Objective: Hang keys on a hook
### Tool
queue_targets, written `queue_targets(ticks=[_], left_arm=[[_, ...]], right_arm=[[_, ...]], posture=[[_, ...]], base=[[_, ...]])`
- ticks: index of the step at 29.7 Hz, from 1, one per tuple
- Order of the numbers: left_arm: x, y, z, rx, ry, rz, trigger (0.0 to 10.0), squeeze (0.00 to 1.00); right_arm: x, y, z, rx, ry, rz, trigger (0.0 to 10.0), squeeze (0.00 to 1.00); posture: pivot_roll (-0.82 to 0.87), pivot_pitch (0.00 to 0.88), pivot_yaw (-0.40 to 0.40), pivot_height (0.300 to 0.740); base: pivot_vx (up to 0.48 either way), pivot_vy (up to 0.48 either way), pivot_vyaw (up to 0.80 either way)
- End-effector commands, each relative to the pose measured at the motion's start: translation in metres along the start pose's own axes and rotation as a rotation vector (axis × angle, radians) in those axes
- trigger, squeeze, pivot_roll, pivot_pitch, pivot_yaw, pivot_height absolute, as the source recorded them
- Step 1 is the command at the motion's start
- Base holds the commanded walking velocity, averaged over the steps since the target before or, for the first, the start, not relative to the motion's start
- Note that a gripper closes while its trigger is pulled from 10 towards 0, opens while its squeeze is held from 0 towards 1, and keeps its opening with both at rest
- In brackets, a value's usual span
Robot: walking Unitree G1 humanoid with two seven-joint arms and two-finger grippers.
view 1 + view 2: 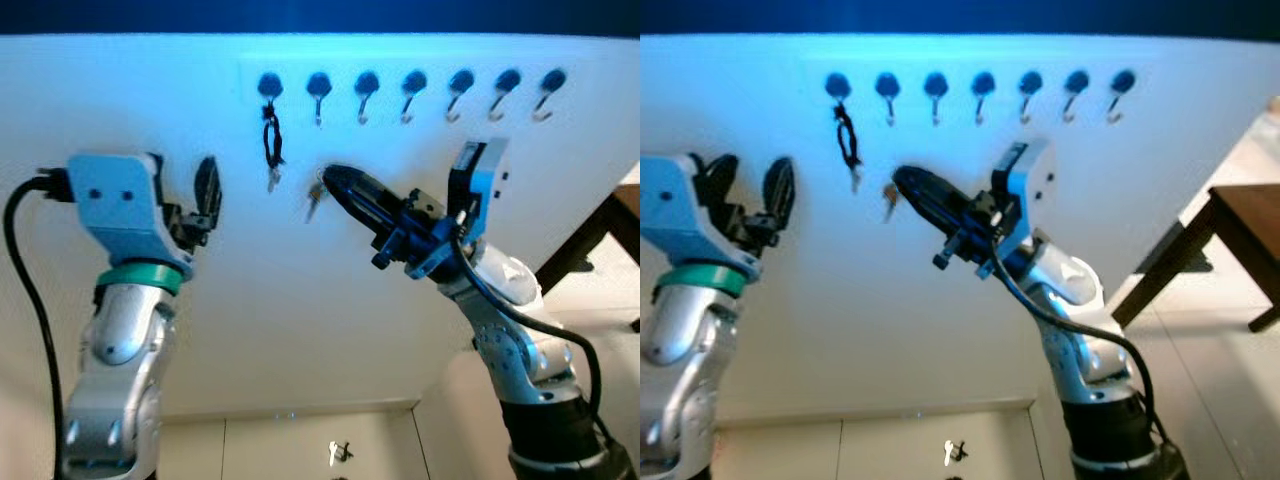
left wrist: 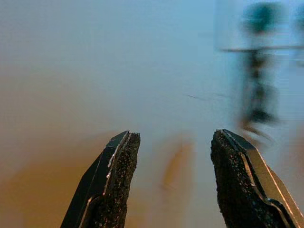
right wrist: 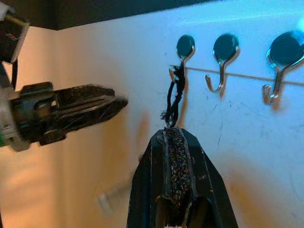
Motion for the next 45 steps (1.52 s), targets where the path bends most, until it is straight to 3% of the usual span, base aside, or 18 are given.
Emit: queue_targets(ticks=[1,2,3,8,10,15,17,19,21,23,28,37,39,45], left_arm=[[0.002,-0.005,0.009,-0.093,0.001,0.005,10.0,0.0],[0.002,-0.005,0.009,-0.093,0.001,0.005,10.0,0.0],[0.001,-0.008,0.017,-0.176,0.011,0.03,10.0,0.0],[0.002,-0.015,0.023,-0.264,0.013,0.081,10.0,0.0],[0.01,-0.026,0.028,-0.386,-0.019,0.14,10.0,0.0],[0.014,-0.03,0.026,-0.417,-0.038,0.156,10.0,0.0],[0.014,-0.028,0.023,-0.413,-0.045,0.248,10.0,0.0],[0.014,-0.025,0.022,-0.407,-0.047,0.272,10.0,0.0],[0.006,-0.01,0.016,-0.305,-0.025,0.198,10.0,0.0],[0.003,-0.004,0.013,-0.263,-0.018,0.164,10.0,0.0],[0.006,0.007,0.017,-0.251,-0.018,0.094,10.0,0.0],[0.008,0.002,0.022,-0.265,-0.013,0.09,10.0,0.0],[0.012,0.0,0.022,-0.265,-0.023,0.098,10.0,0.0],[0.014,0.0,0.022,-0.259,-0.031,0.101,10.0,0.0]], right_arm=[[0.003,0.003,0.002,0.018,-0.006,-0.016,10.0,0.0],[0.003,0.003,0.002,0.018,-0.006,-0.016,10.0,0.0],[0.003,0.004,0.002,0.019,-0.001,-0.024,10.0,0.0],[0.004,0.004,0.002,0.021,0.002,-0.028,10.0,0.0],[0.005,0.003,0.002,0.017,0.001,-0.022,10.0,0.0],[0.006,0.001,0.001,0.009,-0.005,-0.015,10.0,0.0],[0.011,0.0,0.0,-0.002,-0.025,-0.02,10.0,0.0],[0.014,-0.001,0.001,-0.003,-0.032,-0.026,10.0,0.0],[0.017,-0.004,0.004,-0.011,-0.038,-0.036,10.0,0.0],[0.018,-0.005,0.005,-0.016,-0.039,-0.039,10.0,0.0],[0.026,-0.015,0.004,-0.013,-0.042,-0.045,10.0,0.0],[0.029,-0.025,-0.011,0.006,-0.048,-0.045,10.0,0.0],[0.027,-0.03,-0.021,-0.008,-0.055,-0.036,10.0,0.0],[0.026,-0.025,-0.029,0.014,-0.058,-0.029,10.0,0.0]], posture=[[-0.08,0.033,0.055,0.74],[-0.08,0.033,0.055,0.74],[-0.07,0.034,0.057,0.74],[-0.07,0.034,0.057,0.74],[-0.07,0.037,0.057,0.74],[-0.08,0.038,0.062,0.74],[-0.08,0.04,0.064,0.74],[-0.08,0.041,0.064,0.74],[-0.08,0.041,0.064,0.74],[-0.08,0.041,0.064,0.74],[-0.07,0.049,0.041,0.74],[-0.06,0.051,0.025,0.74],[-0.06,0.052,0.021,0.74],[-0.05,0.054,0.018,0.74]], base=[[0.0,0.0,0.0],[0.0,0.0,0.0],[0.0,0.0,0.0],[0.0,0.0,0.0],[0.0,0.0,0.0],[0.0,0.0,0.0],[0.0,0.0,0.0],[0.0,0.0,0.0],[0.0,0.0,0.0],[0.0,0.0,0.0],[0.0,0.0,0.0],[0.0,0.0,0.0],[0.0,0.0,0.0],[0.0,0.0,0.0]])
Point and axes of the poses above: a point about 5 cm out from each wrist's last joint towards the gripper, its own z axis pointing back from the gripper into the wrist, its own x axis along the axis of the wrist's last joint, y = z × x, the point moved 4 cm from there along -z, pointing out of the wrist towards the gripper, and after that the axes turned 13 degrees about -z, right-handed, at the moved point
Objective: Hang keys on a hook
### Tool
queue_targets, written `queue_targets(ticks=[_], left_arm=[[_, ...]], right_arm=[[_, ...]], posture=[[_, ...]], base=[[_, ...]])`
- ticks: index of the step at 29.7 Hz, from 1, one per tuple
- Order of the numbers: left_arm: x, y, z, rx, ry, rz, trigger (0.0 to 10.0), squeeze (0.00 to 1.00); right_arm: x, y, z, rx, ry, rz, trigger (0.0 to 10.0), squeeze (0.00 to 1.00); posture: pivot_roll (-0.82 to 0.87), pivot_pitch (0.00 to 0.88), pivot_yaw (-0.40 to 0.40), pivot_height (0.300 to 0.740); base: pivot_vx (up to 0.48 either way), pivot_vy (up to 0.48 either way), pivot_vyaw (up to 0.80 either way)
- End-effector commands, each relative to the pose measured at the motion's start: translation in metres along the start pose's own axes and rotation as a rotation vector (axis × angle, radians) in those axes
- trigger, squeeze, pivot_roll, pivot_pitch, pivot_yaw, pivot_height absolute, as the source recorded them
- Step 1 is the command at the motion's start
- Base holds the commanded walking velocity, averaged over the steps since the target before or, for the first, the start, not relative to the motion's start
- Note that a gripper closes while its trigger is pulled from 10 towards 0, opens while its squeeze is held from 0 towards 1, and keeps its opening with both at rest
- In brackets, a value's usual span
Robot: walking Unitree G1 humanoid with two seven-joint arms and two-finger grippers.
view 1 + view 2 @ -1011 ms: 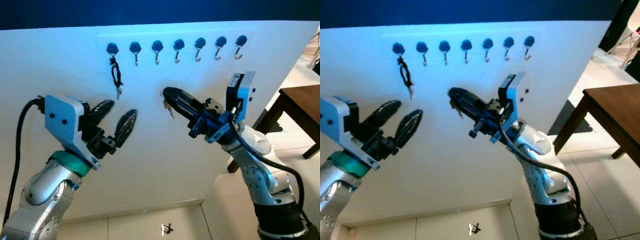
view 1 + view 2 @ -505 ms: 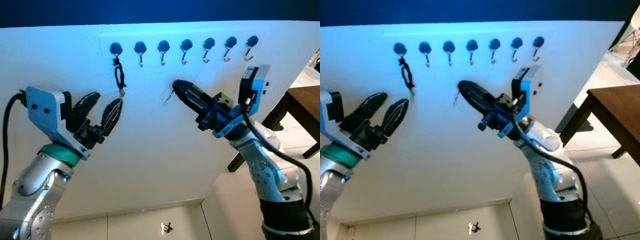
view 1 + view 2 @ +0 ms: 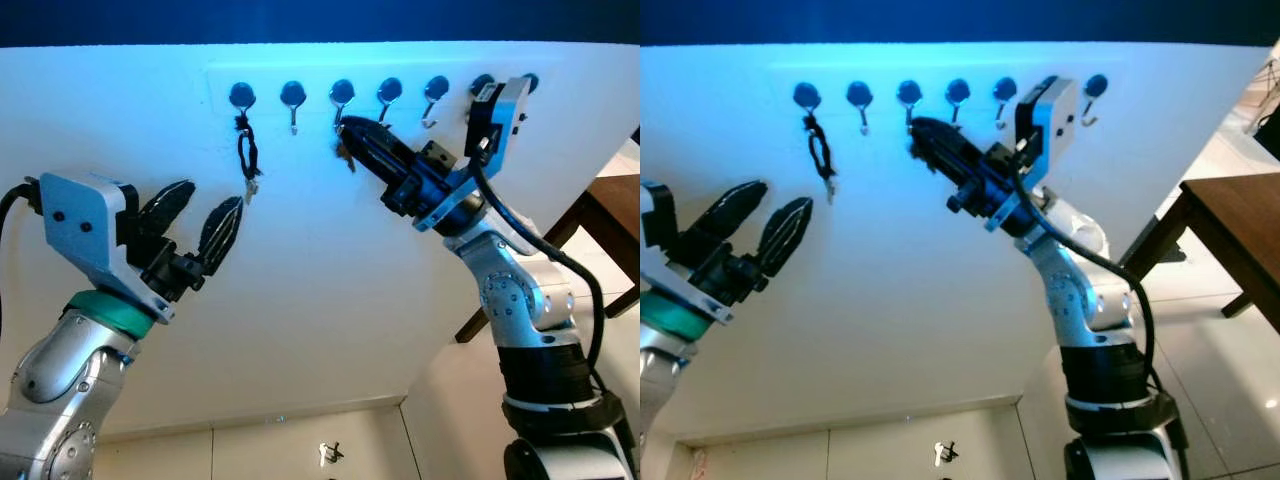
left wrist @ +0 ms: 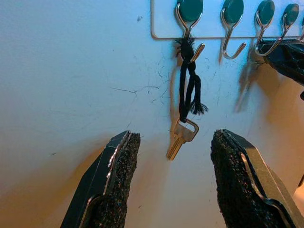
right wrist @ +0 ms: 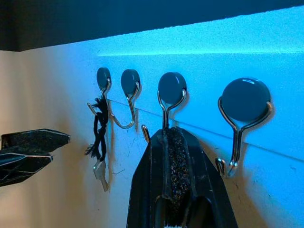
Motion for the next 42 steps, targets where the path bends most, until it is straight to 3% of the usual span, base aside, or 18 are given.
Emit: queue_targets(ticks=[1,5,7,12,26,36,42], left_arm=[[0.001,-0.002,0.001,-0.005,0.001,0.003,10.0,0.0],[0.002,-0.003,0.001,-0.005,-0.002,0.004,10.0,0.0],[0.003,-0.008,0.001,-0.017,-0.007,0.013,10.0,0.0],[0.004,-0.012,0.001,-0.028,-0.011,0.023,10.0,0.0],[0.002,-0.019,-0.005,-0.055,-0.011,0.032,10.0,0.0],[0.003,-0.023,-0.008,-0.055,-0.018,0.034,10.0,0.0],[0.003,-0.024,-0.008,-0.056,-0.018,0.035,10.0,0.0]], right_arm=[[-0.004,0.004,-0.005,0.018,0.016,0.008,10.0,0.0],[-0.005,0.008,-0.008,0.042,0.022,0.013,10.0,0.0],[-0.012,0.027,-0.006,0.139,0.073,0.031,10.0,0.0],[-0.016,0.038,0.0,0.179,0.102,0.047,10.0,0.0],[-0.013,0.034,0.01,0.093,0.075,0.1,10.0,0.0],[-0.003,0.037,-0.016,0.127,0.012,0.142,10.0,0.0],[-0.003,0.039,-0.022,0.14,0.004,0.142,10.0,0.0]], posture=[[-0.05,0.054,0.018,0.74],[-0.05,0.056,0.016,0.74],[-0.06,0.055,0.014,0.74],[-0.06,0.055,0.015,0.74],[-0.07,0.048,0.039,0.74],[-0.05,0.042,0.029,0.74],[-0.06,0.038,0.027,0.74]], base=[[0.0,0.0,0.0],[0.0,0.0,0.0],[0.0,0.0,0.0],[0.0,0.0,0.0],[0.0,0.0,0.0],[0.0,0.0,0.0],[0.0,0.0,0.0]])
Point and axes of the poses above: a point about 5 cm out from each wrist's last joint towards the gripper, its own z axis pointing back from the gripper into the wrist, its own x axis along the axis of the wrist's last joint, y = z × x, the point moved 4 cm from there along -z, pointing out of the wrist towards the gripper, and after that the axes turned 13 degrees about -z, right-handed, at the moved point
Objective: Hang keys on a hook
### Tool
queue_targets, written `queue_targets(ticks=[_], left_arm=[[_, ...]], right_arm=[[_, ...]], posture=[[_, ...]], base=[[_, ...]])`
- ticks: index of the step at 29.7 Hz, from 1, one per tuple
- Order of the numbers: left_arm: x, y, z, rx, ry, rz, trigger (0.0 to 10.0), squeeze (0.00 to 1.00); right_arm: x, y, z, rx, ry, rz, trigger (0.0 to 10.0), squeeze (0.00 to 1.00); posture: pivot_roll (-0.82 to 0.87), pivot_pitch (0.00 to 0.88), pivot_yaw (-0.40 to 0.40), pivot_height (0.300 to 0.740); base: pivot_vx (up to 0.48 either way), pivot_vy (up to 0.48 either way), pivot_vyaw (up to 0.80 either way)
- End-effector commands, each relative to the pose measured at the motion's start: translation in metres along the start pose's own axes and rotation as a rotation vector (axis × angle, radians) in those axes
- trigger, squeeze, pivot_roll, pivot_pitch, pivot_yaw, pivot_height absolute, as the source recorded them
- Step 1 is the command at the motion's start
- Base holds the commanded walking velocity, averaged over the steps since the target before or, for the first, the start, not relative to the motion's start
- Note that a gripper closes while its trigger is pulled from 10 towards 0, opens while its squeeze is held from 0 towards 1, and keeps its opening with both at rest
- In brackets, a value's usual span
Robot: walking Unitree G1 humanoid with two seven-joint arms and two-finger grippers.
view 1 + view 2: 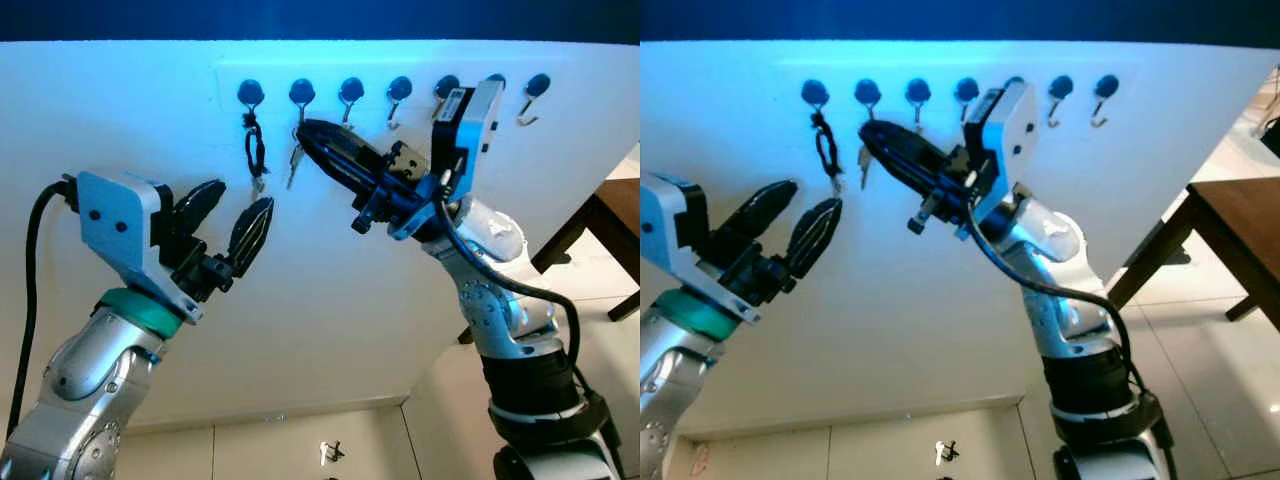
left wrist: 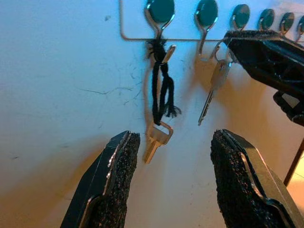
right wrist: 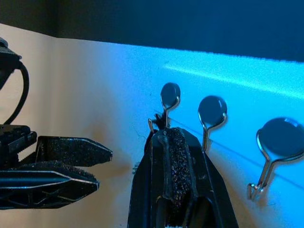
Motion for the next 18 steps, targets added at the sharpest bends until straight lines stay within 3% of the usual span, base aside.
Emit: queue_targets(ticks=[1,18], left_arm=[[-0.0009,-0.0022,0.0001,-0.005,0.001,0.002,10.0,0.0],[0.0006,-0.004,-0.002,-0.003,-0.002,0.001,10.0,0.0]], right_arm=[[0.0015,0.0031,-0.0046,0.018,-0.008,0.011,10.0,0.0],[0.003,-0.0001,-0.0131,0.027,-0.028,0.029,10.0,0.0]], posture=[[-0.06,0.038,0.027,0.74],[-0.05,0.032,0.024,0.74]], base=[[0.0,0.0,0.0],[0.0,0.0,0.0]])
Point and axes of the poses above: a point about 5 cm out from each wrist's last joint towards the gripper, its own z axis pointing back from the gripper into the wrist, its own x axis along the axis of the wrist's last joint, y = z × x, the point moved 4 cm from there along -z, pointing out of the wrist towards the gripper, and after that the axes turned 13 degrees about -z, right-handed, at the moved point
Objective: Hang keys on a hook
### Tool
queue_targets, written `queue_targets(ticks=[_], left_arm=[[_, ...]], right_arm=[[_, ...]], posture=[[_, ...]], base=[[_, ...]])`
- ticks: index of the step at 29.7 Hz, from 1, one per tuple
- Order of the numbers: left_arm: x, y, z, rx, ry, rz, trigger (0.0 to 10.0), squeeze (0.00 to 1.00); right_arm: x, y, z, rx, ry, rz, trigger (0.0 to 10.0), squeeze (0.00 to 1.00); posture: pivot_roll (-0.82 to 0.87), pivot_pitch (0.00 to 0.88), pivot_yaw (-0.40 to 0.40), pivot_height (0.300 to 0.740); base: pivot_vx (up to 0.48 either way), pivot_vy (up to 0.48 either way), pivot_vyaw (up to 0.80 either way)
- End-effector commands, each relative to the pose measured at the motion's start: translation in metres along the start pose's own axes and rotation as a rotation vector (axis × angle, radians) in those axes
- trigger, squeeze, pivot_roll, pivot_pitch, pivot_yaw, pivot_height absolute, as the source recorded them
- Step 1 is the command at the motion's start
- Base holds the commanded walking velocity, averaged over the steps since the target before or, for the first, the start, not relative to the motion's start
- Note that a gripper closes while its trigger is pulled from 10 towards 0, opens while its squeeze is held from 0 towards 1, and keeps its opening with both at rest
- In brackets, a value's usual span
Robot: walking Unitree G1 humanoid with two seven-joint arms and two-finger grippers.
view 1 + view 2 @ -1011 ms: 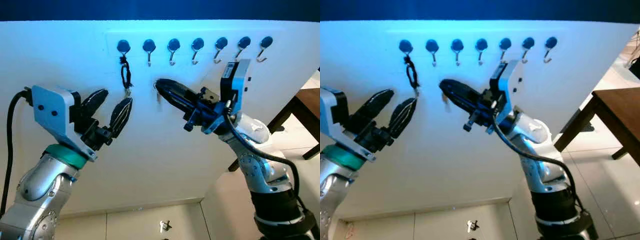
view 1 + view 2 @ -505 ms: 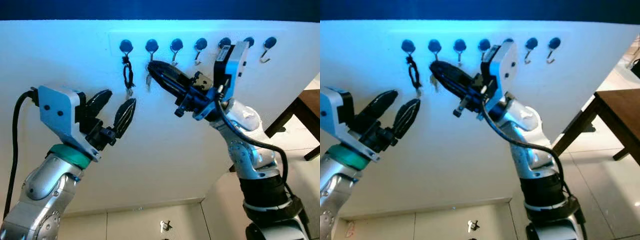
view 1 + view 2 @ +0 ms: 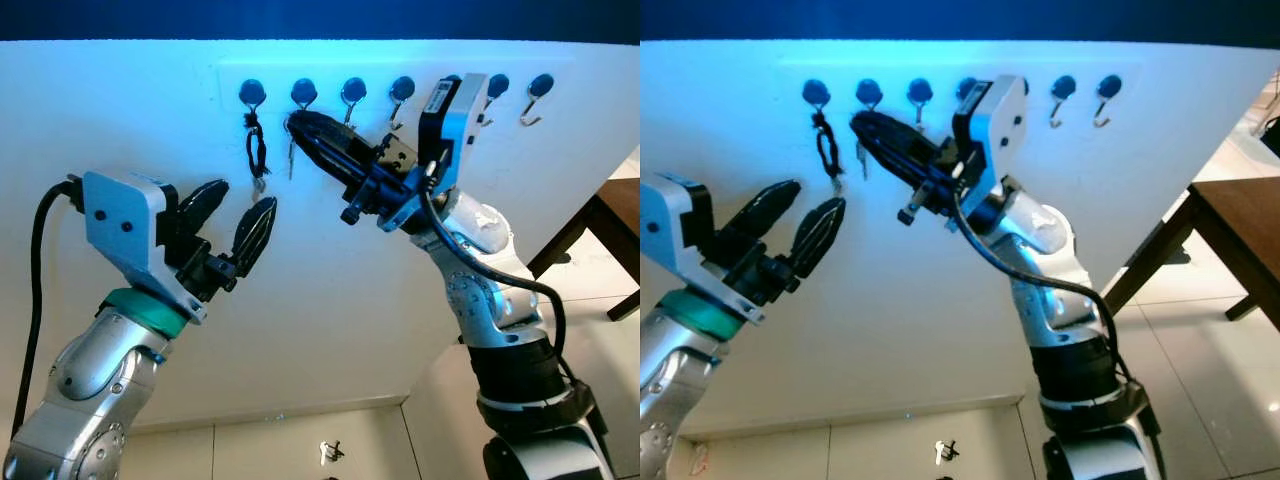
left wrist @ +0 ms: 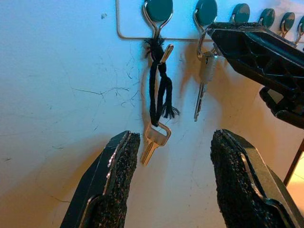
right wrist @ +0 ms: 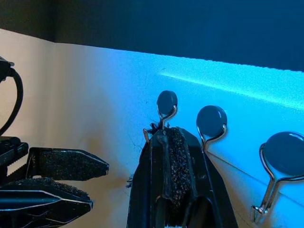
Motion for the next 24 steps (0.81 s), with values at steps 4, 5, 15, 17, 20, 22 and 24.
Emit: queue_targets(ticks=[4,5,15,17,20,22,24], left_arm=[[0.0,-0.001,-0.001,0.001,0.001,-0.004,10.0,0.0],[0.0,-0.001,-0.001,0.001,0.001,-0.004,10.0,0.0],[0.001,-0.001,-0.002,-0.002,0.001,-0.001,10.0,0.0],[0.0,0.0,-0.002,0.0,0.002,-0.002,10.0,0.0],[0.0,0.0,-0.001,0.003,0.003,-0.003,10.0,0.0],[0.0,0.0,-0.001,0.006,0.003,-0.003,10.0,0.0],[0.0,0.001,-0.001,0.009,0.004,-0.005,10.0,0.0]], right_arm=[[0.002,0.0,-0.001,0.003,0.0,0.015,10.0,0.0],[0.001,-0.001,0.0,-0.003,0.001,0.015,10.0,0.0],[-0.009,-0.013,0.01,-0.08,0.015,-0.018,10.0,0.0],[-0.013,-0.015,0.008,-0.092,0.015,-0.045,10.0,0.0],[-0.015,-0.016,0.007,-0.096,0.015,-0.061,10.0,0.0],[-0.016,-0.016,0.006,-0.097,0.014,-0.078,10.0,0.0],[-0.019,-0.015,0.006,-0.097,0.016,-0.099,10.0,0.0]], posture=[[-0.05,0.034,0.026,0.74],[-0.05,0.034,0.026,0.74],[-0.06,0.037,0.035,0.74],[-0.05,0.037,0.034,0.74],[-0.05,0.037,0.031,0.74],[-0.05,0.038,0.03,0.74],[-0.05,0.038,0.029,0.74]], base=[[0.0,0.0,0.0],[0.0,0.0,0.0],[0.0,0.0,0.0],[0.0,0.0,0.0],[0.0,0.0,0.0],[0.0,0.0,0.0],[0.0,0.0,0.0]])
Point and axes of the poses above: a point about 5 cm out from each wrist's last joint towards the gripper, its own z axis pointing back from the gripper into the wrist, its own x axis along the axis of the wrist's last joint, y = z × x, the point moved 4 cm from there along -z, pointing out of the wrist towards the gripper, and after that the axes turned 13 degrees about -z, right-handed, at the moved point
